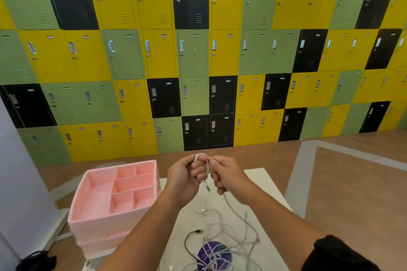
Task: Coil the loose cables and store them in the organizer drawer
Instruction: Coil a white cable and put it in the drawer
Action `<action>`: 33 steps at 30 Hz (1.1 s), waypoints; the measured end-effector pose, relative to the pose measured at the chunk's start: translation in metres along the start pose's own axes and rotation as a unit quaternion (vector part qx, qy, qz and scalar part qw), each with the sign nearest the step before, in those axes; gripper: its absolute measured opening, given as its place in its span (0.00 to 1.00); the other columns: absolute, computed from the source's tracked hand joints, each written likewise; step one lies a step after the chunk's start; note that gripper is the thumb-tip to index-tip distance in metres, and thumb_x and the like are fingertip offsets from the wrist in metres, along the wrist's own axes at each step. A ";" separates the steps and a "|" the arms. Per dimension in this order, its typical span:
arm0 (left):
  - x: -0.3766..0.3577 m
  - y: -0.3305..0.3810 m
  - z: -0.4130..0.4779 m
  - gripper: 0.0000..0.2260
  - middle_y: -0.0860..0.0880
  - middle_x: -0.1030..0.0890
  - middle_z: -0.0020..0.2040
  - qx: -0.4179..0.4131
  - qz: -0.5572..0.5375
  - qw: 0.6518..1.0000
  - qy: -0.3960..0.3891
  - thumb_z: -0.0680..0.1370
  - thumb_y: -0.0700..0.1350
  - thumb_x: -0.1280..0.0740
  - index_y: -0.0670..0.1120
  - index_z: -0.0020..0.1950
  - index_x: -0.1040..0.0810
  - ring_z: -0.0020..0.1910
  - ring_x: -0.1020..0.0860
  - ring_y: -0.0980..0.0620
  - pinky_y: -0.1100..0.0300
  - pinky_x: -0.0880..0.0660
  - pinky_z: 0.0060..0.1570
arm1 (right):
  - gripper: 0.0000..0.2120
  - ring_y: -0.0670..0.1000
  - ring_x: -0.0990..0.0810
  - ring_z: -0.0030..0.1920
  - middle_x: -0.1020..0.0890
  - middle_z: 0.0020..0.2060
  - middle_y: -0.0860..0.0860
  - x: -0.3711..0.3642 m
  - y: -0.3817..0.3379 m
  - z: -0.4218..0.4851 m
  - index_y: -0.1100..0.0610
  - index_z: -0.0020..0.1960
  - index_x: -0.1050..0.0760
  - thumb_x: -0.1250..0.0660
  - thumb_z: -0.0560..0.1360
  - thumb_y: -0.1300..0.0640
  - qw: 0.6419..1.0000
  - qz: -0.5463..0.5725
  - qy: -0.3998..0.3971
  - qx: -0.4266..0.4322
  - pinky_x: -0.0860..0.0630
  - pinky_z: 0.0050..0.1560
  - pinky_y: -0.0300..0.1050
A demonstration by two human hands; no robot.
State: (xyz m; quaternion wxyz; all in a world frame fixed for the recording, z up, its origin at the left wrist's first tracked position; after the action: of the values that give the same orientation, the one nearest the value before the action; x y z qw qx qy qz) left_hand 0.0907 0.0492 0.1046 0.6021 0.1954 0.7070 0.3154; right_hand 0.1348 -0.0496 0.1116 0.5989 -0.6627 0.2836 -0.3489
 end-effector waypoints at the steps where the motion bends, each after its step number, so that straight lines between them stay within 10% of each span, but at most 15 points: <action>1: 0.000 0.001 0.000 0.16 0.49 0.35 0.32 -0.010 -0.017 1.000 0.008 0.84 0.42 0.45 0.34 0.49 0.22 0.26 0.37 0.55 0.63 0.33 0.25 | 0.13 0.47 0.34 0.24 0.29 0.29 0.52 -0.006 0.008 -0.003 0.56 0.56 0.20 0.43 0.85 0.55 1.000 0.004 -0.010 -0.021 0.32 0.25 0.41; 9: 0.012 0.012 0.006 0.14 0.48 0.29 0.33 -0.080 -0.039 0.993 0.073 0.86 0.40 0.46 0.34 0.58 0.23 0.30 0.30 0.55 0.62 0.27 0.35 | 0.14 0.47 0.34 0.25 0.28 0.29 0.49 -0.033 0.045 -0.027 0.58 0.61 0.24 0.45 0.85 0.54 0.978 -0.127 -0.136 -0.093 0.34 0.27 0.42; 15: 0.022 0.034 -0.006 0.12 0.48 0.21 0.34 -0.203 0.305 0.917 0.158 0.84 0.42 0.40 0.42 0.52 0.17 0.36 0.21 0.51 0.57 0.21 0.43 | 0.15 0.48 0.31 0.31 0.29 0.31 0.49 -0.041 0.016 -0.035 0.60 0.60 0.21 0.39 0.83 0.52 0.949 -0.263 -0.173 -0.030 0.30 0.33 0.43; 20: 0.006 0.018 -0.008 0.11 0.45 0.20 0.33 -0.195 0.472 0.858 0.055 0.82 0.39 0.35 0.42 0.43 0.16 0.31 0.25 0.54 0.64 0.27 0.28 | 0.10 0.47 0.30 0.31 0.23 0.34 0.51 -0.032 -0.026 -0.028 0.58 0.46 0.17 0.35 0.80 0.55 0.920 -0.357 -0.149 0.053 0.33 0.34 0.44; 26: -0.001 -0.006 -0.010 0.16 0.41 0.21 0.34 -0.065 0.396 0.915 -0.042 0.85 0.41 0.43 0.37 0.45 0.19 0.33 0.23 0.47 0.60 0.25 0.35 | 0.04 0.46 0.17 0.41 0.16 0.37 0.46 0.005 -0.056 -0.006 0.51 0.40 0.16 0.25 0.72 0.51 0.934 -0.335 -0.041 0.114 0.17 0.44 0.48; 33: -0.012 -0.017 -0.014 0.18 0.49 0.33 0.31 0.040 0.184 0.979 -0.078 0.85 0.43 0.47 0.36 0.47 0.21 0.26 0.35 0.55 0.62 0.36 0.28 | 0.04 0.42 0.18 0.43 0.15 0.37 0.44 0.030 -0.052 0.002 0.51 0.42 0.15 0.26 0.75 0.54 0.969 -0.224 0.004 0.108 0.22 0.44 0.41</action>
State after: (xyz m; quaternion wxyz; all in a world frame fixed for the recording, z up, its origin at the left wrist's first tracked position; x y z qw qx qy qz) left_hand 0.0809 0.0265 0.1029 0.5787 0.3701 0.6216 0.3766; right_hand 0.1517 -0.0662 0.1666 0.5726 -0.6393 0.0907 -0.5052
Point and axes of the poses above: each hand's wrist, its own z-axis towards the middle knuckle, its own x-axis out of the back of the hand, y = z × x, the point moved 9 cm from there along z, towards the middle knuckle
